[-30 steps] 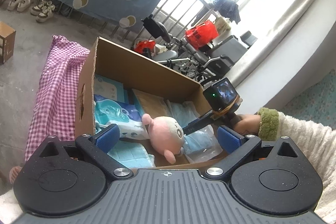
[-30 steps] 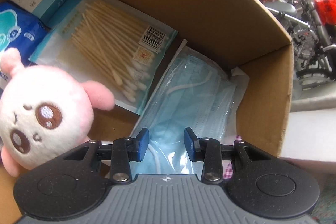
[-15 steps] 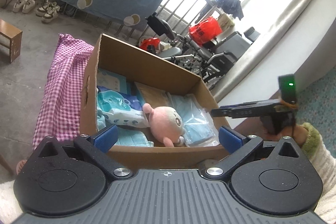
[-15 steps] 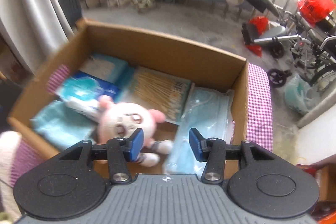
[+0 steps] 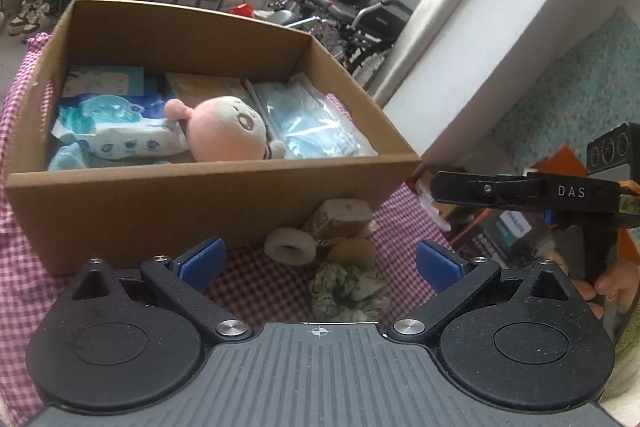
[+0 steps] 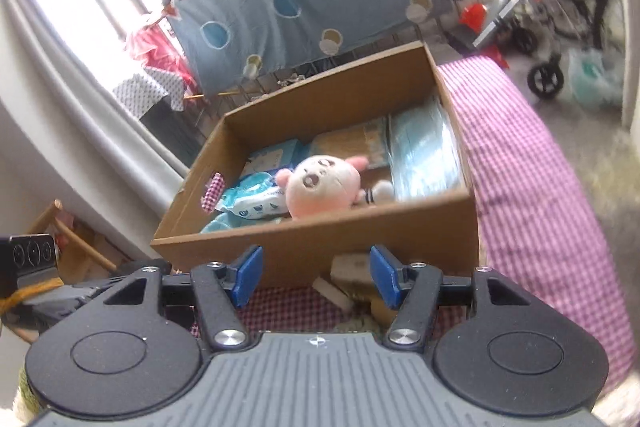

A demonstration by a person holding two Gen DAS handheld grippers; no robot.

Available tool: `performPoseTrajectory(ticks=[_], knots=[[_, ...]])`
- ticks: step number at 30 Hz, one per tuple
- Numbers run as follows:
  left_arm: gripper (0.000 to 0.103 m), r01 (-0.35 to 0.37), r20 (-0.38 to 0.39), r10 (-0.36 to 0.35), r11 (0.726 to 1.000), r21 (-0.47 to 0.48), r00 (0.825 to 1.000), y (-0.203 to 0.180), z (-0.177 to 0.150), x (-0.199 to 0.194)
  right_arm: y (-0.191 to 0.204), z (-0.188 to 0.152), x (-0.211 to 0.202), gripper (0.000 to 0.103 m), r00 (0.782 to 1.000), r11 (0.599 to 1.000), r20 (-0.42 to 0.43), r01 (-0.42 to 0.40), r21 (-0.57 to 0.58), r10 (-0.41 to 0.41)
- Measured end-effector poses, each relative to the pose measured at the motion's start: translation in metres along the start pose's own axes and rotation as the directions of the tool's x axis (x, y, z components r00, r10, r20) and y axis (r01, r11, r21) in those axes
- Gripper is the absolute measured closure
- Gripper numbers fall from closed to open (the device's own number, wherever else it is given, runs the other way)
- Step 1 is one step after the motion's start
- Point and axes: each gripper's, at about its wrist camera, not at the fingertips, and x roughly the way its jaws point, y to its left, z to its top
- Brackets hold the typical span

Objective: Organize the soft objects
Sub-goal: 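Grasp the small wrapped beige bar with the right gripper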

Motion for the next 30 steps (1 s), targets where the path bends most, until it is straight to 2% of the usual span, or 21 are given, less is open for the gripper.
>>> performPoseTrajectory(ticks=[6, 10, 17, 30], knots=[[0.009, -0.044, -0.023, 0.048, 0.989, 0.138, 0.999, -0.029, -0.005, 0.047, -0.027, -0.02, 0.02, 0.041, 1.0, 0.995, 0.0, -0.01, 0.104, 0.01], [0.026, -0.059, -0.038, 0.067, 0.983, 0.176, 0.997, -0.035, -0.003, 0.067, -0.036, -0.021, 0.032, 0.042, 1.0, 0.992, 0.001, -0.008, 0.123, 0.008], [0.036, -0.076, -0.052, 0.09, 0.972, 0.222, 0.995, -0.044, 0.0, 0.087, -0.044, -0.018, 0.046, 0.049, 1.0, 0.992, 0.004, -0.021, 0.127, 0.021], [0.042, -0.084, -0.087, 0.107, 0.969, 0.232, 0.99, -0.047, 0.0, 0.109, -0.055, -0.022, 0.068, 0.051, 0.998, 0.985, -0.054, -0.035, 0.171, 0.045]])
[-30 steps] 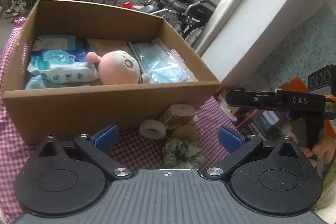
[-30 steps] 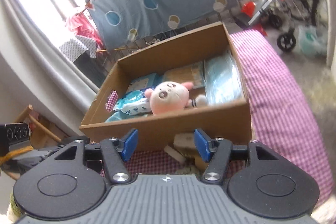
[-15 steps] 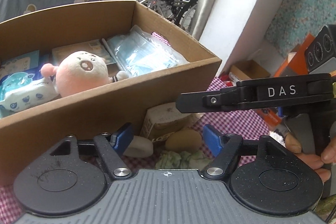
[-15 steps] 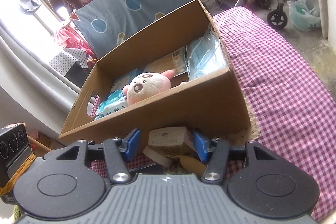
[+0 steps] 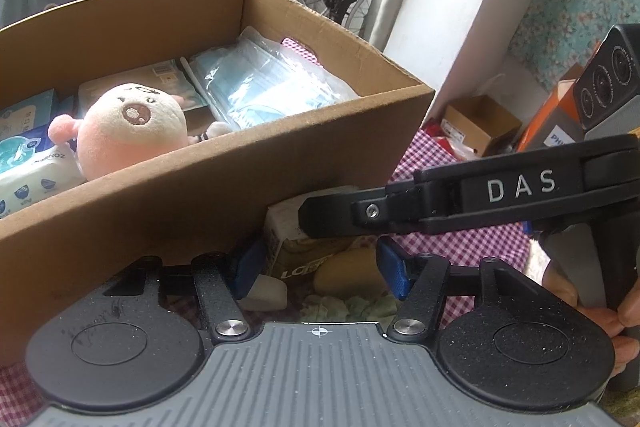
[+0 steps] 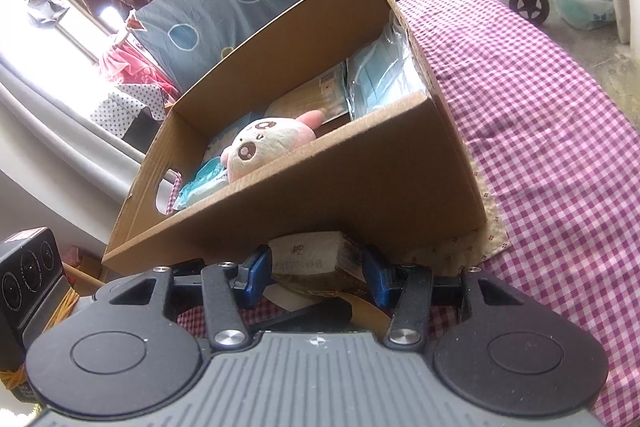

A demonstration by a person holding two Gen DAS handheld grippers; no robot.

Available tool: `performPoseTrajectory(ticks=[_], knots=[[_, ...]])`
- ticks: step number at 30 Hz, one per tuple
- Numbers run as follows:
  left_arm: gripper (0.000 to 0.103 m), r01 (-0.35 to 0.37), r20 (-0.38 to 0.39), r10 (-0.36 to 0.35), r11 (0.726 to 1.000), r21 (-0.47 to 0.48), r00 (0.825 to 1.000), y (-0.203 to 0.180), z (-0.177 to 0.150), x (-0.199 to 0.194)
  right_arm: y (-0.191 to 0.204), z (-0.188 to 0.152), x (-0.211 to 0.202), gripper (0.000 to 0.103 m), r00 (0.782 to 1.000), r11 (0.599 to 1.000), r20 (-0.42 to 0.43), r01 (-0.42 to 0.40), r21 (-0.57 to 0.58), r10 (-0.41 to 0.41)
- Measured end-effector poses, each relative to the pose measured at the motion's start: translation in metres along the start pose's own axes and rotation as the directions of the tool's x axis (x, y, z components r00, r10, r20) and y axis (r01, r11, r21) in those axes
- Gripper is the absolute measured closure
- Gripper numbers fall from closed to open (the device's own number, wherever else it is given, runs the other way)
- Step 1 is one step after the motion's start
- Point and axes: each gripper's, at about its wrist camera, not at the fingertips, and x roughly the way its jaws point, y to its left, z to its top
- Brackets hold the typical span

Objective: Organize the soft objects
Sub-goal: 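Grasp the small wrapped beige bar with the right gripper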

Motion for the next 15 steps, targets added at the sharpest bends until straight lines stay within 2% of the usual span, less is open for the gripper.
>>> performPoseTrajectory(ticks=[7, 15], knots=[[0.042, 0.005, 0.021, -0.005, 1.0, -0.013, 1.0, -0.001, 0.0, -0.005, 0.007, -0.001, -0.006, 0.056, 1.0, 1.0, 0.014, 0.013, -0.019, -0.013], [0.042, 0.027, 0.095, -0.027, 1.0, 0.004, 0.995, -0.009, -0.001, -0.034, 0.031, -0.003, -0.032, 0.056, 0.998, 0.998, 0.05, 0.033, -0.057, -0.03]])
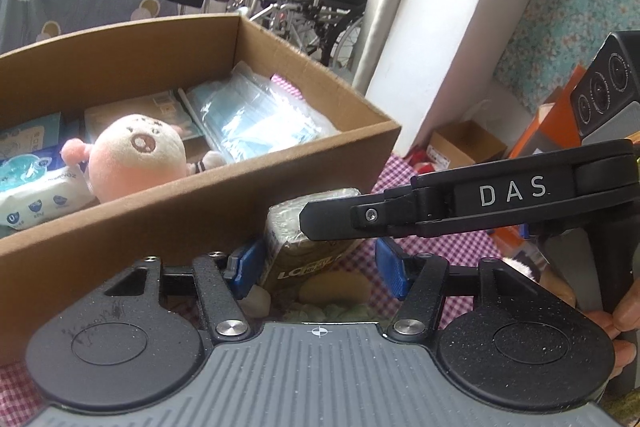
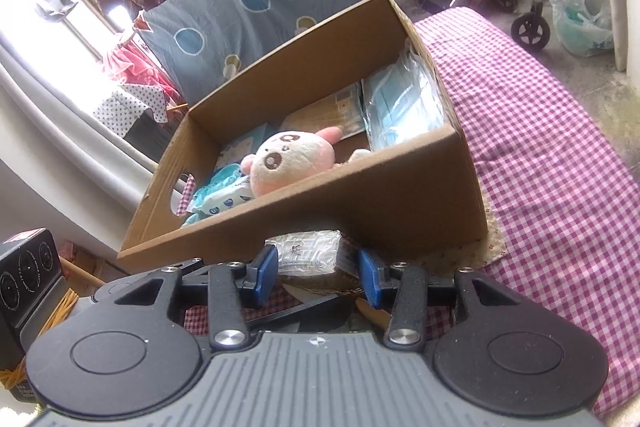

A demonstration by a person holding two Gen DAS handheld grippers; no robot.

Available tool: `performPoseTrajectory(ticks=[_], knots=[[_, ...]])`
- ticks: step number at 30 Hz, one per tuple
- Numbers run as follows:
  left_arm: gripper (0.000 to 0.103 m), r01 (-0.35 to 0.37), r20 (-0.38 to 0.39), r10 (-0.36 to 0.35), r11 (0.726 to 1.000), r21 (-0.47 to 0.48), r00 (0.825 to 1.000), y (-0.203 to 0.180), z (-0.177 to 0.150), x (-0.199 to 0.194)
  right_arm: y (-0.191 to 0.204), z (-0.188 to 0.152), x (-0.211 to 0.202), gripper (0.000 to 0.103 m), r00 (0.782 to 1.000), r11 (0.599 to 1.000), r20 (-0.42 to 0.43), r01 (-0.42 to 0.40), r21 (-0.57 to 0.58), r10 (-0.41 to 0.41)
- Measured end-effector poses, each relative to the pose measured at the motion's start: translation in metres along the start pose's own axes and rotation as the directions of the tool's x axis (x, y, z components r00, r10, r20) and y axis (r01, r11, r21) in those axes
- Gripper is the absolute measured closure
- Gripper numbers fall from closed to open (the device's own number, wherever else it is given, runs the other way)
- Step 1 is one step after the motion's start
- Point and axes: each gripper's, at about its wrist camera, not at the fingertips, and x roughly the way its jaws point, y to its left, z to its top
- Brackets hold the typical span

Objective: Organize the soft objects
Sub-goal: 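Grasp the small wrapped beige bar with the right gripper, then lift the wrapped bar and carry it toward the box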

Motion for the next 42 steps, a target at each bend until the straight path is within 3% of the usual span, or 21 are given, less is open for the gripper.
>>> performPoseTrajectory(ticks=[11, 18, 26, 34, 42], knots=[[0.042, -0.021, 0.138, 0.015, 0.999, 0.041, 0.99, -0.017, 0.006, -0.052, 0.038, -0.007, -0.045, 0.056, 0.996, 0.998, 0.086, -0.035, -0.053, 0.039], [0.041, -0.04, 0.235, 0.021, 0.996, 0.075, 0.972, -0.024, 0.013, -0.083, 0.065, -0.006, -0.07, 0.056, 0.984, 0.993, 0.158, -0.063, -0.104, 0.079], [0.041, -0.061, 0.302, 0.026, 0.992, 0.109, 0.953, -0.023, 0.032, -0.093, 0.077, 0.01, -0.08, 0.056, 0.968, 0.985, 0.218, -0.098, -0.143, 0.128], [0.041, -0.082, 0.313, 0.042, 0.99, 0.117, 0.949, -0.012, 0.061, -0.077, 0.078, 0.044, -0.063, 0.056, 0.965, 0.974, 0.216, -0.107, -0.198, 0.15], [0.041, -0.051, 0.188, 0.035, 0.996, 0.08, 0.982, 0.02, 0.101, -0.032, 0.052, 0.106, -0.008, 0.056, 0.988, 0.984, 0.091, -0.108, -0.139, 0.122]])
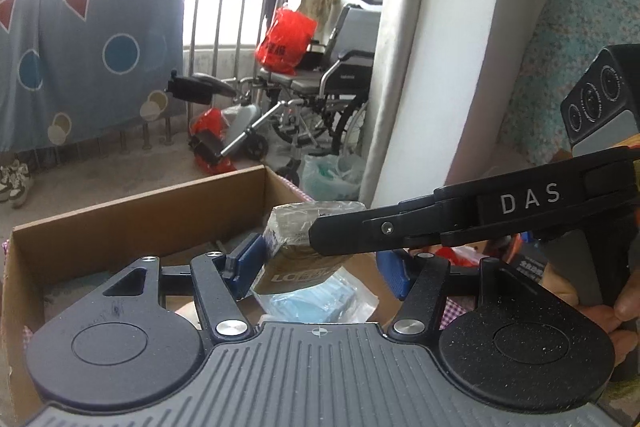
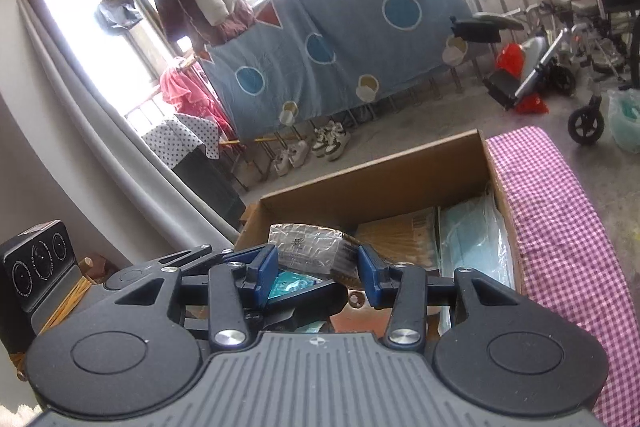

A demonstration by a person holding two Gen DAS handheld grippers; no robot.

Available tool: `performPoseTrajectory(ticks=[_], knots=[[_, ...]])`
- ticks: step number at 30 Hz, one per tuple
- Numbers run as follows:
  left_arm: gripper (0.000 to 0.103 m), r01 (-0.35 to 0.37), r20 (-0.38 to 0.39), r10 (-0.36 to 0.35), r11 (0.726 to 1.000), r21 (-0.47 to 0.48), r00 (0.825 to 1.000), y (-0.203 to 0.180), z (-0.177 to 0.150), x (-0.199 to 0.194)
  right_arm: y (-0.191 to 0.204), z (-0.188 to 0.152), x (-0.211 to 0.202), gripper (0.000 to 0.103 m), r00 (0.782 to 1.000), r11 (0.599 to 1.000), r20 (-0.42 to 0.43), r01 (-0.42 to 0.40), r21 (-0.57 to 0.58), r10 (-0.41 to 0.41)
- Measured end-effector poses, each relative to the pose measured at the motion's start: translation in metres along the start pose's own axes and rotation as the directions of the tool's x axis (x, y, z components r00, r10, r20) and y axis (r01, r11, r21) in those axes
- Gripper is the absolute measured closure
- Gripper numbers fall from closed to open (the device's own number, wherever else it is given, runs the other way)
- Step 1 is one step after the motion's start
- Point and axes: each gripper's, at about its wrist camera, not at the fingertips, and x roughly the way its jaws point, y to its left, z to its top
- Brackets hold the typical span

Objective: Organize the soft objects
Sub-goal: 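Lift the wrapped bar and carry it toward the box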

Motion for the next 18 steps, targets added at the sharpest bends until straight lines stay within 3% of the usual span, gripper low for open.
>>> performPoseTrajectory(ticks=[3, 8, 18], knots=[[0.041, 0.011, -0.081, -0.013, 1.0, -0.03, 0.997, 0.014, 0.006, 0.026, -0.019, 0.014, 0.026, 0.056, 0.996, 0.999, -0.085, 0.015, 0.042, -0.011], [0.041, 0.022, -0.222, -0.047, 0.993, -0.112, 0.974, 0.038, 0.006, 0.066, -0.048, 0.028, 0.068, 0.056, 0.971, 0.994, -0.236, 0.059, 0.095, -0.035], [0.042, 0.008, -0.434, -0.135, 0.96, -0.281, 0.891, 0.077, 0.0, 0.122, -0.086, 0.041, 0.133, 0.056, 0.874, 0.98, -0.483, 0.139, 0.14, -0.055]])
